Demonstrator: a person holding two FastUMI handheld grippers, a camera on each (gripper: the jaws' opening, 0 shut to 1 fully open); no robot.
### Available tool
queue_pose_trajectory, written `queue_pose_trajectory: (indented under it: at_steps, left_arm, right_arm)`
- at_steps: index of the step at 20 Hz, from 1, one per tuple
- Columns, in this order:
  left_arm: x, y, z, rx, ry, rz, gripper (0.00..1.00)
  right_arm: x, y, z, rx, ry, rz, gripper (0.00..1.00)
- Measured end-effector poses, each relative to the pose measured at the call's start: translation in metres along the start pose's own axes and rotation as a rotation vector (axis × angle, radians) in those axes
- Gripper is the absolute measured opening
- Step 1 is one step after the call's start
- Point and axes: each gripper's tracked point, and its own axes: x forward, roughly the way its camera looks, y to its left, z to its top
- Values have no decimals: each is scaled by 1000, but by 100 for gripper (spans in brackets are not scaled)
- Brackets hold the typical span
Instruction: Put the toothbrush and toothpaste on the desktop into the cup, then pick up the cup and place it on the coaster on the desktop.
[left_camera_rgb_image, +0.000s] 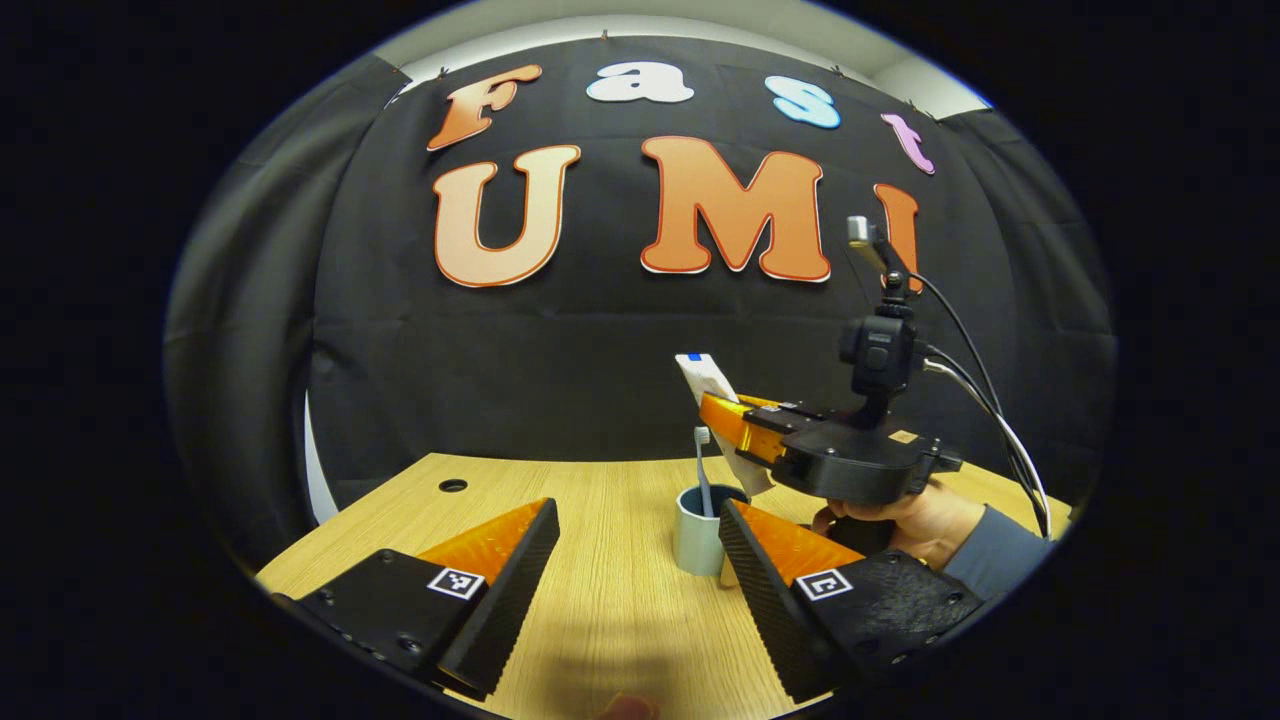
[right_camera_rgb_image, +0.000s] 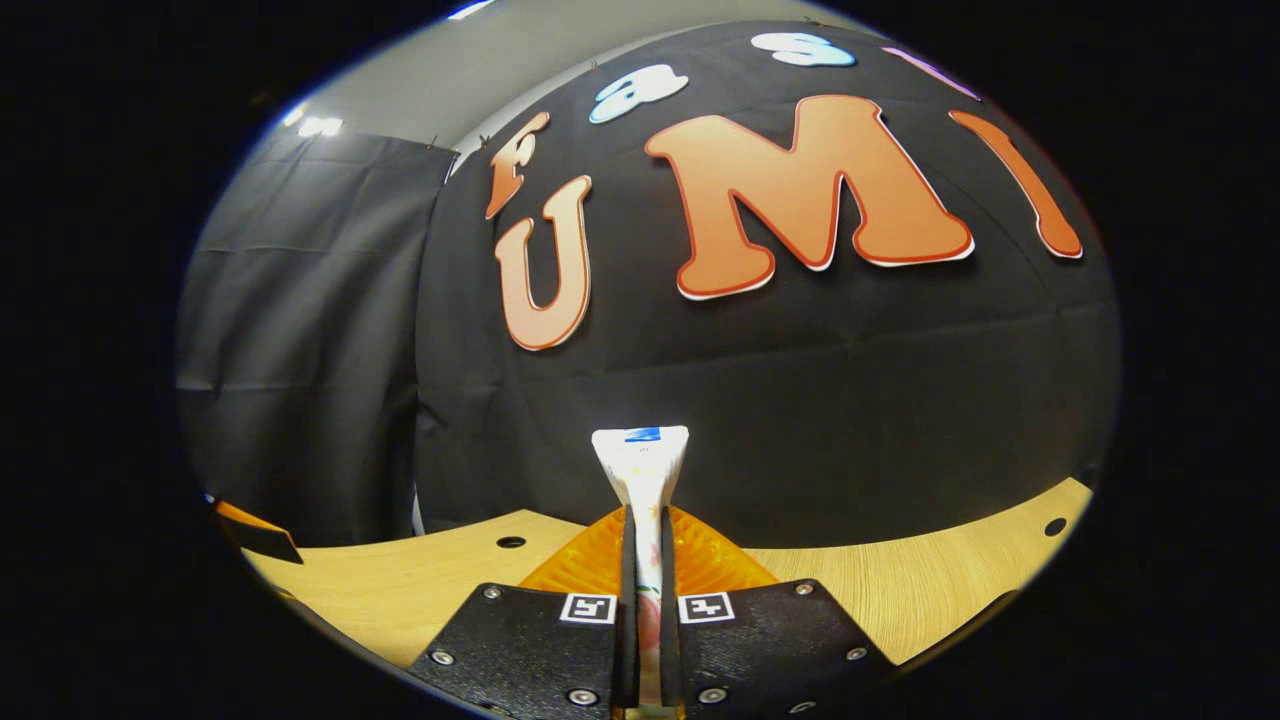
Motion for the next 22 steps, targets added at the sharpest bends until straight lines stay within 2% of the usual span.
queue_pose_trajectory:
  at_steps: [4, 11, 18, 22]
  left_arm:
    - [0, 2, -8, -12, 20, -2, 97]
    - [5, -1, -15, -25, 41, -4, 97]
    - [11, 1, -30, -47, 85, 4, 97]
    - [16, -2, -41, -62, 114, -1, 97]
  right_arm:
    - [10, -3, -20, 30, 26, 2, 8]
    - [19, -2, -28, 52, 0, 12, 10]
    - [21, -5, -44, 36, 40, -11, 12]
    - [8, -6, -40, 19, 84, -6, 20]
